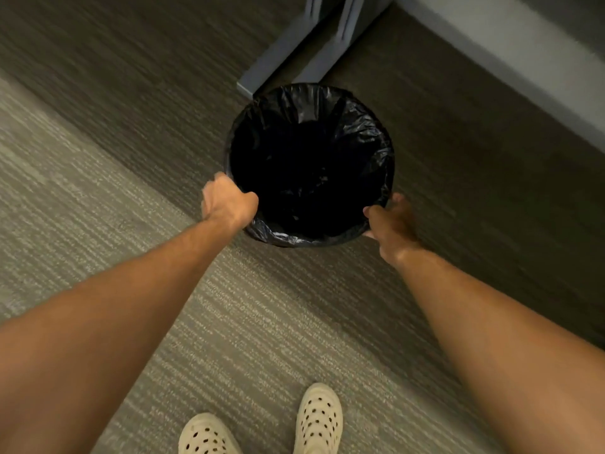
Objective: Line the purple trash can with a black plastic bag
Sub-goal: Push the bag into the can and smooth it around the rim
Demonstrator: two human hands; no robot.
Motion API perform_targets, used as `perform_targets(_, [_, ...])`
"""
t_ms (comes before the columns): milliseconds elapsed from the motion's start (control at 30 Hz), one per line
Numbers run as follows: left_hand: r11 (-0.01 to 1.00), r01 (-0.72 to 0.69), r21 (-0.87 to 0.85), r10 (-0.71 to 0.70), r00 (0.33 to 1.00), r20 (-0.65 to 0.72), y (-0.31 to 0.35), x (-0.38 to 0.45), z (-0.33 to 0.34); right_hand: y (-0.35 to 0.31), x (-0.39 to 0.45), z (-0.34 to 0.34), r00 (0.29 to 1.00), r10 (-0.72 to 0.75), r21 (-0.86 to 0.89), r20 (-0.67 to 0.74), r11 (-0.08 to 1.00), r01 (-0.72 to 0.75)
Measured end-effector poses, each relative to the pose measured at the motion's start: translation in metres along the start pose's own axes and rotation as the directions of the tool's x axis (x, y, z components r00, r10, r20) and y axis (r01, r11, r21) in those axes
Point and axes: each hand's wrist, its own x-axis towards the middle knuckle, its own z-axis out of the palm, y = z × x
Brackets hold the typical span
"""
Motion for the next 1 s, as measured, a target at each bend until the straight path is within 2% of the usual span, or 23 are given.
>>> perform_targets(400, [0.999,-0.017,0.046,0.016,1.0,0.022,0.034,0.021,0.018,-0.01,0.037,-0.004,0.999,0.0,0.014,-0.035,1.0,0.001])
perform_targets(700, [0.997,-0.026,0.075,0.021,0.998,0.061,0.033,0.02,0.016,-0.015,0.032,-0.008,0.998,0.038,0.006,0.053,0.999,-0.038])
perform_targets(767, [0.995,-0.04,0.091,0.033,0.997,0.077,0.029,0.019,0.013,-0.017,0.029,-0.009,0.998,0.021,-0.057,0.058,0.998,-0.018])
perform_targets(867, [0.976,-0.122,0.182,0.112,0.992,0.064,0.026,0.01,0.004,-0.021,0.015,-0.015,0.993,-0.114,-0.221,0.022,0.968,0.116])
perform_targets(933, [0.918,-0.273,0.289,0.273,0.961,0.04,0.027,-0.001,-0.003,-0.025,0.001,-0.02,0.973,-0.231,-0.381,0.024,0.898,0.223])
perform_targets(1000, [0.82,-0.443,0.363,0.46,0.887,0.044,0.031,-0.014,-0.012,-0.032,-0.017,-0.023,0.931,-0.362,-0.569,0.051,0.756,0.325])
